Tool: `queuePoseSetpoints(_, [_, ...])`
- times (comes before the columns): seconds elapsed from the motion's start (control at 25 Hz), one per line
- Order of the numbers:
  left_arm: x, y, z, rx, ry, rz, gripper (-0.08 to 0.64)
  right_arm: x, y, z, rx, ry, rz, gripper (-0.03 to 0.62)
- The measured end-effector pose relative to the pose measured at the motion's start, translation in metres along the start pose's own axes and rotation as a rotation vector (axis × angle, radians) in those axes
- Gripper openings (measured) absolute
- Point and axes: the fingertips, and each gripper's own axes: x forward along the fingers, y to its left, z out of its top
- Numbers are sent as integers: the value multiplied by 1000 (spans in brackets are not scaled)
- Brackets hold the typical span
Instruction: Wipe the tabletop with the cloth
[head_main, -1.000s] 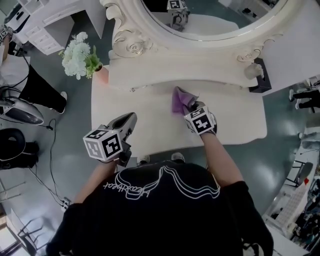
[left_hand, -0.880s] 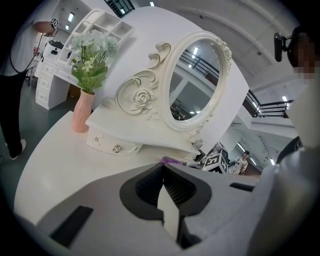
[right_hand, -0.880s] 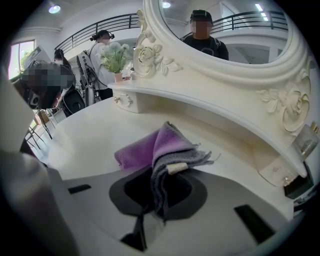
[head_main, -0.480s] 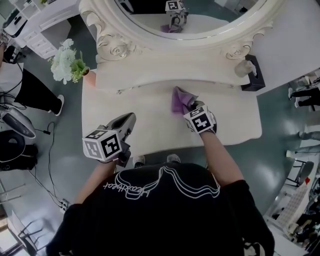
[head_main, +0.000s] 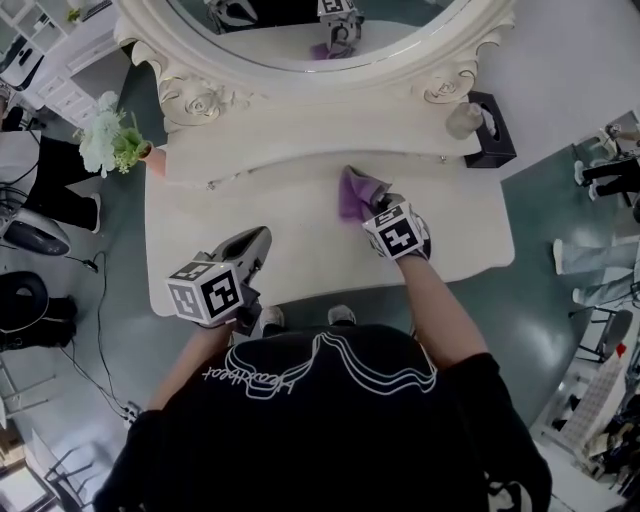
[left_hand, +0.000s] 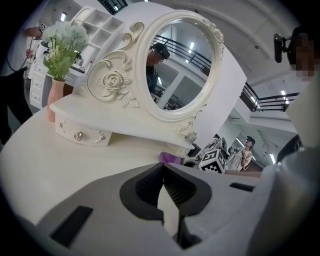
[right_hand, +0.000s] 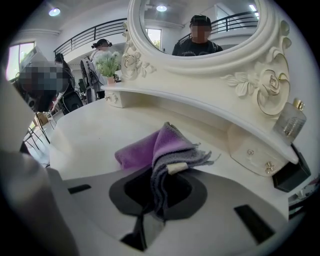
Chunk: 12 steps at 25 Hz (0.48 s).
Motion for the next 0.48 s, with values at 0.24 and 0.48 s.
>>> queuePoseSetpoints(0.24, [11,-19,-9,-7,-15,14,5,-10,-22,-14,2,-15,-5,49])
queuePoseSetpoints(0.48, [22,-40,-20,-14,-28,24,5,-21,-43,-31,5,-10,-6,49])
